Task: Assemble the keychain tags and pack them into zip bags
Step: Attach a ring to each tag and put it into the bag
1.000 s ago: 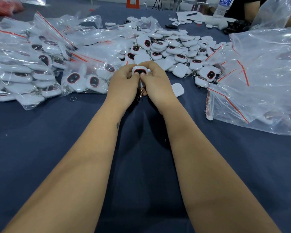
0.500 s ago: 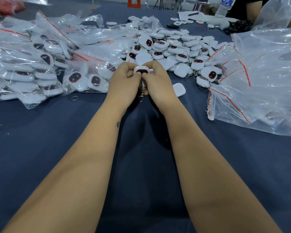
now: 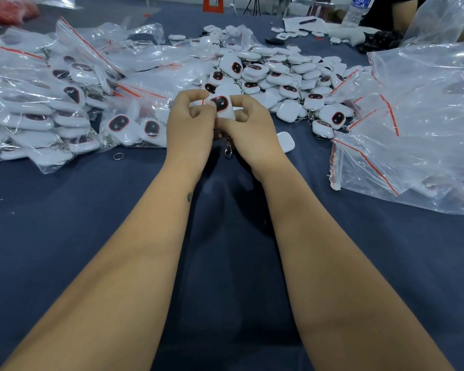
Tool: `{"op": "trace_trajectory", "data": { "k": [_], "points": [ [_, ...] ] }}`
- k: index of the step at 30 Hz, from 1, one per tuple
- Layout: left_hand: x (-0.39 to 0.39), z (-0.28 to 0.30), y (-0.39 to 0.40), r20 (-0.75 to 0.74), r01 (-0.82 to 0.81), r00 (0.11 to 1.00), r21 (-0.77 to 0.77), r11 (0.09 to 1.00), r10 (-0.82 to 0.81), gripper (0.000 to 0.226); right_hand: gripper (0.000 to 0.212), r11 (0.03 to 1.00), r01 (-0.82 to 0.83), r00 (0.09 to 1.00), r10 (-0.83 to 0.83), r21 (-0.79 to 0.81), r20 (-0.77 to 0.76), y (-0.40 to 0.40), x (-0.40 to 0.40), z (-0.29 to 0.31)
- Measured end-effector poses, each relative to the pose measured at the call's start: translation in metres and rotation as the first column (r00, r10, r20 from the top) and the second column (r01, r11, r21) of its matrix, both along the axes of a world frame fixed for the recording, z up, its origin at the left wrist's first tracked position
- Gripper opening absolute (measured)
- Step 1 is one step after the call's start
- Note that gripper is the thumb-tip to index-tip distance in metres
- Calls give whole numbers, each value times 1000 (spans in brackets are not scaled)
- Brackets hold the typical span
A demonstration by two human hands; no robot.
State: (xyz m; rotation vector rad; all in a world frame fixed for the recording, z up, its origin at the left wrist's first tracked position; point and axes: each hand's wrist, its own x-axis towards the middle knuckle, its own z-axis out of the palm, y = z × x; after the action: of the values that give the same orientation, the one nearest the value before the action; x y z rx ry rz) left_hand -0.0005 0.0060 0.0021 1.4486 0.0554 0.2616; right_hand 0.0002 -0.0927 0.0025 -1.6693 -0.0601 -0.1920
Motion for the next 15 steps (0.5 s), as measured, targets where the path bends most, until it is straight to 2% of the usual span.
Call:
{"op": "trace_trajectory", "data": {
  "k": [2,4,6,8,10,12,15],
  "points": [
    [-2,2,1,36,-71,997,14,997,70,21,20,998,65,998,-65,-24,14,-1,1,-2],
    [-3,1,4,119,-214,974,197,957,193,23,19,993,117,993,-117,-13,18,-2,3,-3],
    [-3,-1,8,199,-308,949,398,864,246,23,17,990,143,990,-143,17,11,-4,5,-4],
    [-1,-5,10,212,-299,954,573,763,215,29,16,987,160,987,-160,17,19,-5,6,-3],
    [1,-9,10,186,-257,966,744,616,179,35,13,987,161,986,-160,-9,39,-6,5,-2],
    [1,-11,10,176,-243,969,816,524,175,36,14,985,166,985,-164,-49,44,-5,5,-2],
    [1,-10,12,156,-243,967,814,528,204,35,14,983,173,985,-171,-60,28,-4,4,-3]
  ]
}}
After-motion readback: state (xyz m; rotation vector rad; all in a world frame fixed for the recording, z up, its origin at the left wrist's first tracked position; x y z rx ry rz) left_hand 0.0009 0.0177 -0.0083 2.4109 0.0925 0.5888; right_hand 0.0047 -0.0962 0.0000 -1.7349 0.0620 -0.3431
